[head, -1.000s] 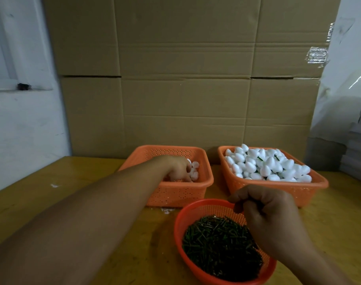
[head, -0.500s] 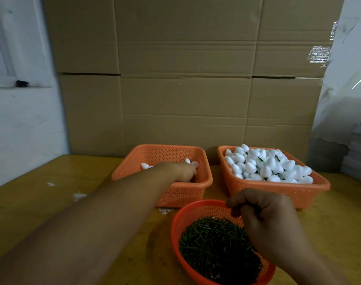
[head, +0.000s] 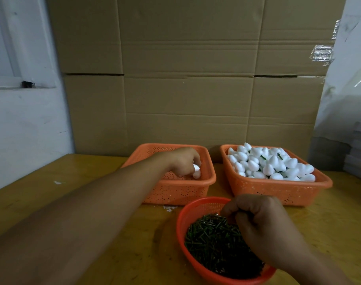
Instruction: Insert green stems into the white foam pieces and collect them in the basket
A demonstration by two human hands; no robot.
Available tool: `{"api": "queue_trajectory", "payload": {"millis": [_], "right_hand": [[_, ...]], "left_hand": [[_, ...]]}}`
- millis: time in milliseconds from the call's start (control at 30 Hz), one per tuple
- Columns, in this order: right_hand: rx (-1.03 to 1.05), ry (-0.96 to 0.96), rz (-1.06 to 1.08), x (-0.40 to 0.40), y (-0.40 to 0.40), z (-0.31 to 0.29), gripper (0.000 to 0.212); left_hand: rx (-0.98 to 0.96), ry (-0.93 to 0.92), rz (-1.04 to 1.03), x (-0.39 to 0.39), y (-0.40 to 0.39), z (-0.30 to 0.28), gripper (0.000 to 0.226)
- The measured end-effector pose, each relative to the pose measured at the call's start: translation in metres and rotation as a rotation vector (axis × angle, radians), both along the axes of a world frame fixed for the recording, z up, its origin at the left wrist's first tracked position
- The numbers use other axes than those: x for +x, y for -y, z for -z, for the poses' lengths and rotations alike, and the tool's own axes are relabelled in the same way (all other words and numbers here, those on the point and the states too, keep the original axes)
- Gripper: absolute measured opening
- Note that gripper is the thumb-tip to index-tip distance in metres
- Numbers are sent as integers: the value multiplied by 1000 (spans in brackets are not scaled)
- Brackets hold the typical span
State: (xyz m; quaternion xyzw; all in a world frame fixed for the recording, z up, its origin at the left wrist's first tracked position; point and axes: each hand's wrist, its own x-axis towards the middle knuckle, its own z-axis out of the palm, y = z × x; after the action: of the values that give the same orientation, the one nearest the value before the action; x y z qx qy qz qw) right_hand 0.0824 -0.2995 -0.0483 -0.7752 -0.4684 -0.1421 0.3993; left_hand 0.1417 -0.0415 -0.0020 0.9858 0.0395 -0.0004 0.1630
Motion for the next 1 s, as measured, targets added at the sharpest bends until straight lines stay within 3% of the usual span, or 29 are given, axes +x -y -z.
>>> {"api": "queue_trajectory", "payload": {"millis": [100, 267, 400, 600, 900, 1000], "right_hand": [[-9, -10, -13, 0, 1, 0, 46], [-36, 16, -17, -2, 0, 0, 44], [-41, 27, -11, -3, 0, -1, 44], [-88, 31, 35, -2, 1, -2, 43], [-600, -2, 95, -2, -1, -6, 22], [-801, 19, 155, -5, -9, -10, 46]], "left_hand": [[-87, 151, -13, -16, 1, -3, 25], [-270, 379, 46, -53, 9, 4, 22], [-416, 474, 105, -83, 23, 17, 17], [-549, 537, 199, -118, 51, 40, 30], [-606, 543, 216, -146, 70, 53, 27], [-637, 495, 241, -150, 72, 55, 42]]}}
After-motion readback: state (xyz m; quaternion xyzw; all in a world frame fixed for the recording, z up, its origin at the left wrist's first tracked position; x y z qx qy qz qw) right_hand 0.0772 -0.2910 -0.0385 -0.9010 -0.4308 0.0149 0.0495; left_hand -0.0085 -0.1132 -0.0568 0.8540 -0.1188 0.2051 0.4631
